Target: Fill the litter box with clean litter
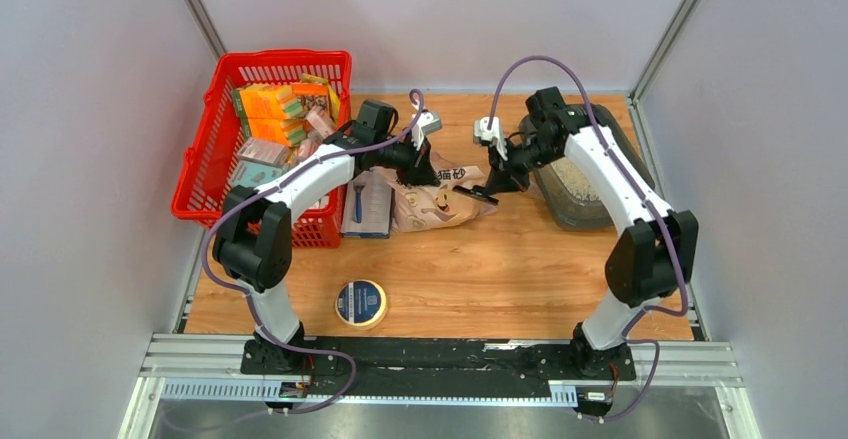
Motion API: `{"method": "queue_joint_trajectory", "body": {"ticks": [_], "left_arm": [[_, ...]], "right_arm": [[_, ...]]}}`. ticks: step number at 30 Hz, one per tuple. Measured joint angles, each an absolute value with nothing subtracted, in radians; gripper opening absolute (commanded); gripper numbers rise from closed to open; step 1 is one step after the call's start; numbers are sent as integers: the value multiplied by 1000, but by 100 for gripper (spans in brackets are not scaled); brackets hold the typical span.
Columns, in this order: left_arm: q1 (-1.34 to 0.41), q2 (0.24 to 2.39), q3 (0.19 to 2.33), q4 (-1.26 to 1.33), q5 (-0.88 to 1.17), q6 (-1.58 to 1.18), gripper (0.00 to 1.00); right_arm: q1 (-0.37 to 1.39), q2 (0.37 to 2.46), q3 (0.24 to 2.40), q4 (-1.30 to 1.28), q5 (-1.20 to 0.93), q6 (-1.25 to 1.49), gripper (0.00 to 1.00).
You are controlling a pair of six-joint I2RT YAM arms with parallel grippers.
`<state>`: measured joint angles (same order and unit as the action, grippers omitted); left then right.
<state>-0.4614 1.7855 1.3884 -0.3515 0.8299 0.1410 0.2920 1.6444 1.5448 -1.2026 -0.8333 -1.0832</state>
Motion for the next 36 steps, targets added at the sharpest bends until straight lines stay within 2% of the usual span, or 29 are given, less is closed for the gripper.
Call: {"method": "queue_joint_trajectory", "body": {"ticks": [6,8,9,10,11,13,19,24,26,30,31,33,36], "left_arm": [[-462,1785,1389,-352,832,148,0],[-463,1785,1389,-352,833,151,6],[-463,1785,1389,-352,836,155,12],[-463,1786,1389,-352,840,158,25],[-463,1786,1389,-352,849,161,28],[-465,1787,1396,-352,879,167,34],[-474,1787,1420,-347,938,171,36],[-486,1797,1432,-348,943,181,36],[-486,1803,1438,-348,945,188,31],[-487,1819,1456,-356,945,200,13],[-487,1824,1462,-360,948,208,5],[-487,1827,1467,-366,959,215,0],[-490,1829,1469,-368,970,224,0]], "right_arm": [[274,1806,1744,-1273,-891,-1047,0],[271,1846,1779,-1283,-894,-1036,0],[269,1861,1790,-1288,-894,-1031,0],[266,1877,1802,-1293,-893,-1025,0],[265,1893,1814,-1298,-894,-1017,0],[265,1917,1829,-1307,-896,-1000,0],[260,1950,1858,-1330,-913,-962,0],[257,1977,1896,-1333,-941,-910,0],[255,1979,1897,-1333,-949,-892,0],[251,1979,1897,-1333,-953,-875,0],[250,1979,1897,-1333,-953,-871,0],[247,1979,1895,-1325,-953,-866,6],[242,1979,1883,-1311,-957,-856,32]]}}
